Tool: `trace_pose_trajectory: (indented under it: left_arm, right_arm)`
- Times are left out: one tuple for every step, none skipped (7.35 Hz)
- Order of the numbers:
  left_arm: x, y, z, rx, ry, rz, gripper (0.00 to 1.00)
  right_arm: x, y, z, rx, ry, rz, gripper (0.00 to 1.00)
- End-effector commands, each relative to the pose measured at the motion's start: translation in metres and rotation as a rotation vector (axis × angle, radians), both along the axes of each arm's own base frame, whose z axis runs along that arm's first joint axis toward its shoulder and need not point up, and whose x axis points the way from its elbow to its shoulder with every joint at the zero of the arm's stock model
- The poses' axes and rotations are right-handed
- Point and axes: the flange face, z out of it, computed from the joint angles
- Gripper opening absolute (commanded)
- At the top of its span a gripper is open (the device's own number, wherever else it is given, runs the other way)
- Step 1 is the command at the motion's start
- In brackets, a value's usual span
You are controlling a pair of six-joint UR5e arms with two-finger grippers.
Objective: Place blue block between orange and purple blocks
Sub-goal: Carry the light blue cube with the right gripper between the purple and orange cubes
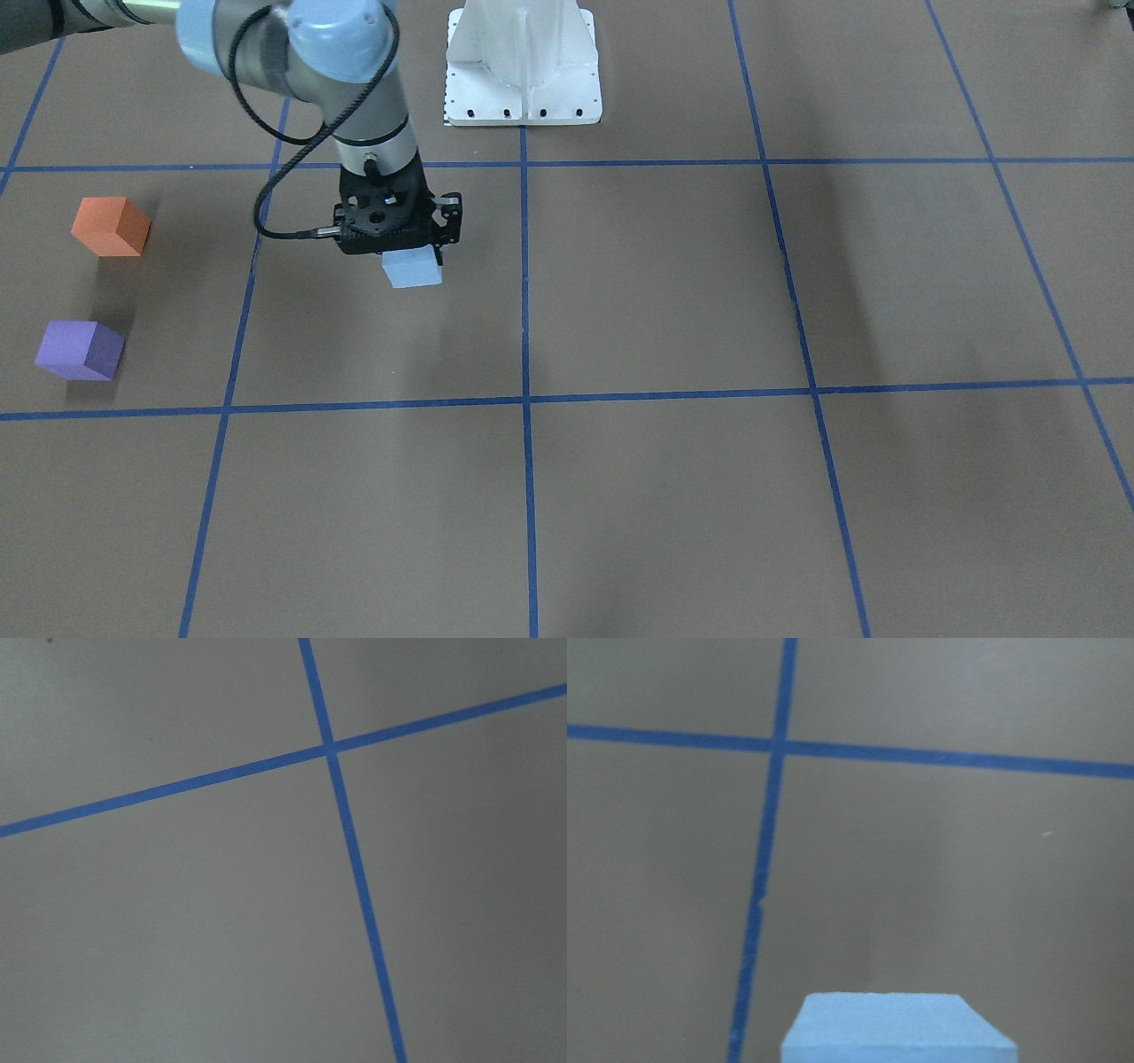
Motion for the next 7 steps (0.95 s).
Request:
trace_pose_trajectory:
  left_arm:
    - [0.002, 0.004, -0.002, 0.005, 0.011, -0.072, 1.0]
    - [0.002, 0.003, -0.003, 0.005, 0.008, -0.072, 1.0]
    - [0.003, 0.003, -0.003, 0.003, 0.002, -0.07, 1.0]
    - [0.003, 0.003, -0.003, 0.003, 0.003, -0.07, 1.0]
    - [0.003, 0.003, -0.003, 0.003, 0.003, -0.07, 1.0]
    - [0.004, 0.002, -0.004, 0.005, 0.003, -0.068, 1.0]
    - [0.004, 0.002, -0.004, 0.005, 0.003, -0.068, 1.0]
  right_arm:
    - [0.095, -0.011, 0.063, -0.017, 0.019, -0.026, 0.0]
    - [0.138, -0.015, 0.102, -0.021, 0.043, -0.058, 0.0]
    - [0.17, -0.015, 0.136, -0.039, 0.061, -0.082, 0.0]
    - [0.191, -0.011, 0.171, -0.053, 0.085, -0.078, 0.0]
    - [0.209, 0.008, 0.214, -0.043, 0.07, -0.067, 0.0]
    - [0.229, 0.029, 0.253, -0.049, 0.047, -0.022, 0.0]
    - [0.241, 0.043, 0.288, -0.083, 0.031, 0.031, 0.0]
